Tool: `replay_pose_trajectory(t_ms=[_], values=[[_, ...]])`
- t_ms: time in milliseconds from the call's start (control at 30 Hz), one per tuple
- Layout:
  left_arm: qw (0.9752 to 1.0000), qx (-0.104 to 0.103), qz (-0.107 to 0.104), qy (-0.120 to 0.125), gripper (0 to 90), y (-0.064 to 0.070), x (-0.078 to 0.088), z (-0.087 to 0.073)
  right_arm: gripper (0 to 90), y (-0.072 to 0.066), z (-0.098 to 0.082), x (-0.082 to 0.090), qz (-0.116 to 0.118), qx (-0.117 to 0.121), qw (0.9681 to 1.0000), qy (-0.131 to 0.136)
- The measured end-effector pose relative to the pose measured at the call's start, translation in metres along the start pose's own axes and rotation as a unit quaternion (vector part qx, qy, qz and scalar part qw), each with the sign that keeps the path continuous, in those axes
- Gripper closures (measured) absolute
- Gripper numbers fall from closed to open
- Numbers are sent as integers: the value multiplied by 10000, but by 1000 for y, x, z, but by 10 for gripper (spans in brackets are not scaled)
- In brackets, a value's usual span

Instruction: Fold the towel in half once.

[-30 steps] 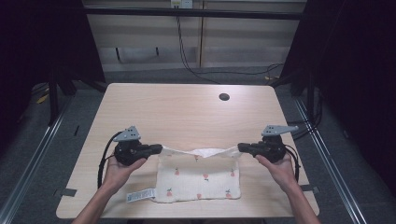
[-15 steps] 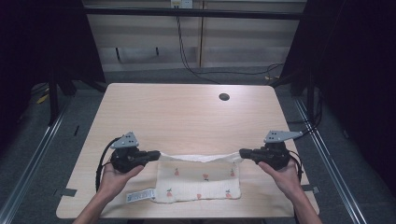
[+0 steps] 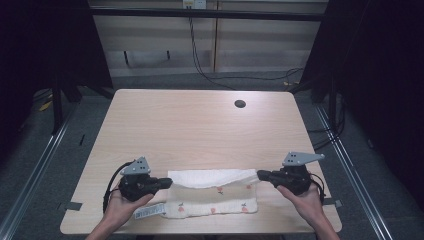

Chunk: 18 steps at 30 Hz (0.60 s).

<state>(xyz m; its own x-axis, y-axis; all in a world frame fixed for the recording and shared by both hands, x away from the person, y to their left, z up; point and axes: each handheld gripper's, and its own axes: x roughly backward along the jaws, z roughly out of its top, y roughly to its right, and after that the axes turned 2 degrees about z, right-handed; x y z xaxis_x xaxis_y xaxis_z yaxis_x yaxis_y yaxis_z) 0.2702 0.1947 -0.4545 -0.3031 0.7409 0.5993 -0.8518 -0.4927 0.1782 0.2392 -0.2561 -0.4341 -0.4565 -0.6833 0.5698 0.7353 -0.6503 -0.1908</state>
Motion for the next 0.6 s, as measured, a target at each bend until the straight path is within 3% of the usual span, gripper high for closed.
replay_pose_trajectory(t_ms=[200, 300, 367, 467, 600], values=[[9997, -6, -147, -207, 858, 2, -6, -10, 887, -4, -18, -4, 118, -106, 9997, -169], [9993, -130, -270, -232, 858, 5, -7, -12, 887, -6, -26, -8, 109, -134, 9994, -307], [9994, -36, -310, -140, 861, 5, -6, -14, 886, -9, -30, -10, 127, -95, 9991, -396], [9991, -29, -371, -200, 861, 5, -8, -18, 886, -11, -35, -10, 174, -122, 9988, -431], [9983, -170, -467, -299, 858, 7, -10, -24, 882, -10, -45, -12, 172, -179, 9981, -573]])
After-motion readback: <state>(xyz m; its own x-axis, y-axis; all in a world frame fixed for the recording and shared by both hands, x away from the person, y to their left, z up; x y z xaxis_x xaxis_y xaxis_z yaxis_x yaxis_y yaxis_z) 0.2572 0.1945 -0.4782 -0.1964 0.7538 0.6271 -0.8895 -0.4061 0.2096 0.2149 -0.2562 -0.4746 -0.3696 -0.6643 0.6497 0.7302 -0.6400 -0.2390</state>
